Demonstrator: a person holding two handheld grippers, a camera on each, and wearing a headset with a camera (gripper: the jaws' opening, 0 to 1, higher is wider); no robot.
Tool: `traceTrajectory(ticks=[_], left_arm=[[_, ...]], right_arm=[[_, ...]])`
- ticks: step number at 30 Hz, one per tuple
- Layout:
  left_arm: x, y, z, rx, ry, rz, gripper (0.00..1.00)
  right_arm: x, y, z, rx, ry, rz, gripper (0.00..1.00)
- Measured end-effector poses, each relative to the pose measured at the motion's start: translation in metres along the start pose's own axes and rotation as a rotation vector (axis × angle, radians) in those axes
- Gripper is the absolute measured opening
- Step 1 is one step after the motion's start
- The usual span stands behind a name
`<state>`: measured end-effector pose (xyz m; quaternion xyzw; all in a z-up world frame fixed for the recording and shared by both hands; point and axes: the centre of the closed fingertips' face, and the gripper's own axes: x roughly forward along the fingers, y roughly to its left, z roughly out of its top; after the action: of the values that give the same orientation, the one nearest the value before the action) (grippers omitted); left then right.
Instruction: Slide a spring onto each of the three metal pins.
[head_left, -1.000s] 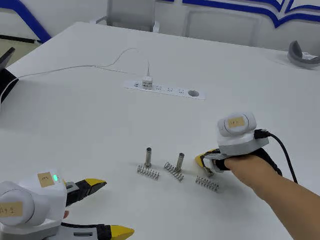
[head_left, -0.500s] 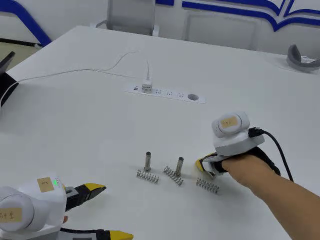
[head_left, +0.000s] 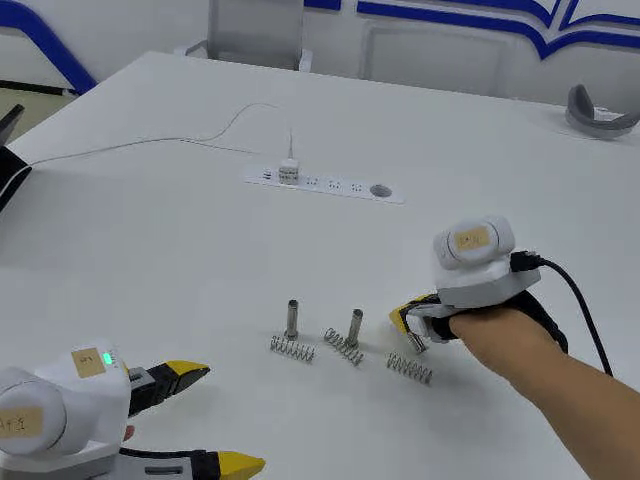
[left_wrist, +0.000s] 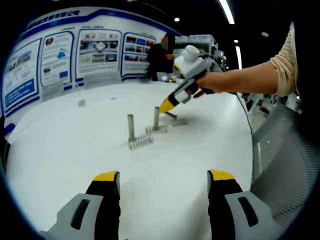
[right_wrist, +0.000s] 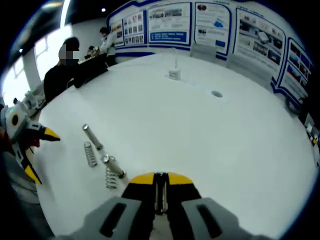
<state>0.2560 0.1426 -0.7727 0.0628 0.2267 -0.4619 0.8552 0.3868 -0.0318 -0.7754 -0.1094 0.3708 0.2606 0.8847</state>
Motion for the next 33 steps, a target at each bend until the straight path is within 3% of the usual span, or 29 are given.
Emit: traceTrajectory(ticks=[10, 33], left_arm=[[0.001, -0.002, 0.005, 0.012, -0.01, -0.007, 0.72], [0.002, -0.004, 0.008, 0.026, -0.005, -0.013, 0.72]], right_arm=[[-0.016, 0.005, 0.001, 0.002, -0.045, -0.009, 0.09], [-0.028, 0.007, -0.002, 0.018, -0.087, -0.012, 0.09]])
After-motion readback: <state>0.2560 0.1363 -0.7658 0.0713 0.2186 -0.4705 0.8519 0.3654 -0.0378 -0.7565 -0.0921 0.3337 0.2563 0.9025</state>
